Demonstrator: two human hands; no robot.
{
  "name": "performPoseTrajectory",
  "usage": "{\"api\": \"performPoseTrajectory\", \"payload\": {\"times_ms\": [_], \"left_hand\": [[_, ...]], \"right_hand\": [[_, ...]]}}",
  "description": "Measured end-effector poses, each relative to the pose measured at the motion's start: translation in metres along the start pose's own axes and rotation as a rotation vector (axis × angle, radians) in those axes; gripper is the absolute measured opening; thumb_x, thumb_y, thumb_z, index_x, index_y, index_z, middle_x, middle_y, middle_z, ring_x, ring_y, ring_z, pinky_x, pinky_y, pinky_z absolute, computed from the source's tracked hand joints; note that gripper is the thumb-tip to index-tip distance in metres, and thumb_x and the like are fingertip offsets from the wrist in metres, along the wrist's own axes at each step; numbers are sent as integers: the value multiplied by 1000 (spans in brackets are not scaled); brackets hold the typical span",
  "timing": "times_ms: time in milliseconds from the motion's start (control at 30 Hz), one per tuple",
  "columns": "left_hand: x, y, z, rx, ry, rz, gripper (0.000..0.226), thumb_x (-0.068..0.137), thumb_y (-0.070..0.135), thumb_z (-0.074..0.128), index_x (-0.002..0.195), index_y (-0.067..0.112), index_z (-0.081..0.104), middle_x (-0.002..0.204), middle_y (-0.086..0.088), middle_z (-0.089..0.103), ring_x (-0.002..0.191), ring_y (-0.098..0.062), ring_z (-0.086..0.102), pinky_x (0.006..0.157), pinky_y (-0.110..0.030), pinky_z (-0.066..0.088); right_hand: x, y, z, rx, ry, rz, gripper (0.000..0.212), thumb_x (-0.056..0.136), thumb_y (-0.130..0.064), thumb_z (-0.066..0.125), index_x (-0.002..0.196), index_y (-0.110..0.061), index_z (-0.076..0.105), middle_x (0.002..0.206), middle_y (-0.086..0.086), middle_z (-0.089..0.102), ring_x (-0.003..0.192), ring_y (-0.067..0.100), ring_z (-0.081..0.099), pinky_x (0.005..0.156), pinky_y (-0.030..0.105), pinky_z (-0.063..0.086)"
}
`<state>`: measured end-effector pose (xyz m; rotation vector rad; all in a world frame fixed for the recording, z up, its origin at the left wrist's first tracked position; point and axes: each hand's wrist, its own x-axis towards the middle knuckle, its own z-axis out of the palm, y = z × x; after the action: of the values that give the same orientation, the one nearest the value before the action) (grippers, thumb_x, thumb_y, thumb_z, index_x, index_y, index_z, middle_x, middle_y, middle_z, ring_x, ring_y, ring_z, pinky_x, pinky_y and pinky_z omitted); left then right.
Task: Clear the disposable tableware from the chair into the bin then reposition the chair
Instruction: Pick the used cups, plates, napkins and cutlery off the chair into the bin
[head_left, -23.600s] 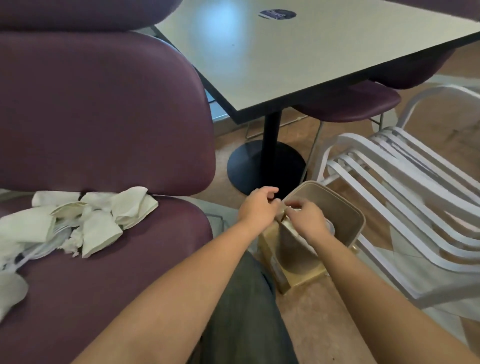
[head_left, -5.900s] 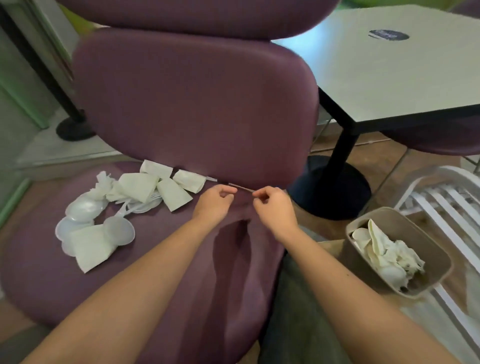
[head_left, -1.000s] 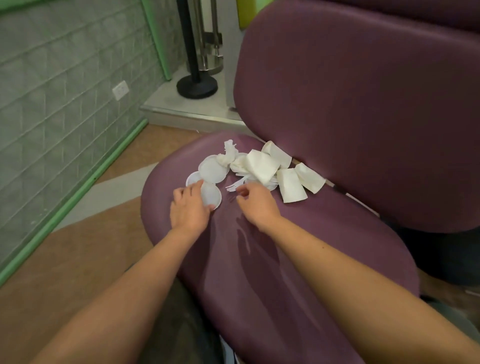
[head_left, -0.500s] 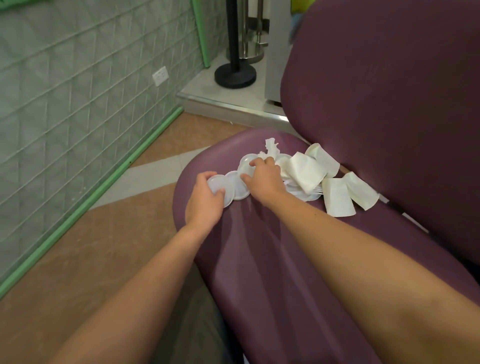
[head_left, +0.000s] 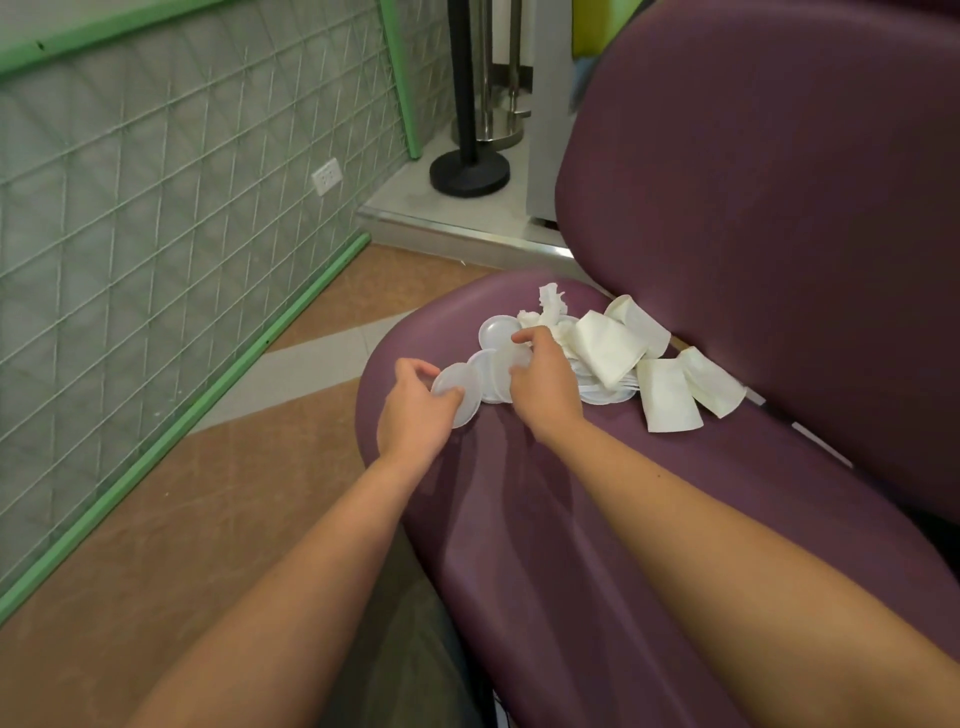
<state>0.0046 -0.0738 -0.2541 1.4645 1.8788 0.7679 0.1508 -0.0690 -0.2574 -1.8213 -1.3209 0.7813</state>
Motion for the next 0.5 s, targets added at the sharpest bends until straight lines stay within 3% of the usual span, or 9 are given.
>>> {"api": "performPoseTrajectory", "payload": {"times_ms": [133, 233, 400, 500], "left_hand": [[-17, 18, 4, -58, -42, 51, 30, 82, 26, 66, 103, 21, 45, 86, 15, 59, 83, -13, 61, 59, -28, 40], [-35, 40, 17, -98, -123, 149, 39, 84, 18, 66, 116, 19, 44, 93, 10, 58, 88, -18, 59, 65, -30, 41], [-71, 82, 53, -75, -311, 324, 51, 84, 18, 67, 129, 33, 47, 108, 8, 56, 92, -14, 55, 77, -32, 45], [-98, 103, 79, -92, -419, 377, 46, 84, 17, 67, 124, 33, 51, 100, 7, 58, 91, -17, 57, 83, -35, 49]], "right_hand": [[-30, 3, -33, 103, 128, 50, 27, 93, -8, 45, 117, -20, 50, 94, -8, 55, 83, 17, 55, 69, 32, 44], [-52, 19, -64, 164, 253, 114, 21, 93, -9, 47, 110, -19, 50, 82, -12, 51, 77, 17, 55, 69, 35, 45], [-86, 48, -122, 241, 422, 202, 28, 92, -8, 49, 118, -18, 46, 84, -10, 51, 77, 16, 54, 70, 32, 42], [-111, 68, -157, 261, 516, 234, 33, 90, -6, 51, 121, -20, 48, 88, -8, 55, 73, 9, 54, 67, 27, 39]]}}
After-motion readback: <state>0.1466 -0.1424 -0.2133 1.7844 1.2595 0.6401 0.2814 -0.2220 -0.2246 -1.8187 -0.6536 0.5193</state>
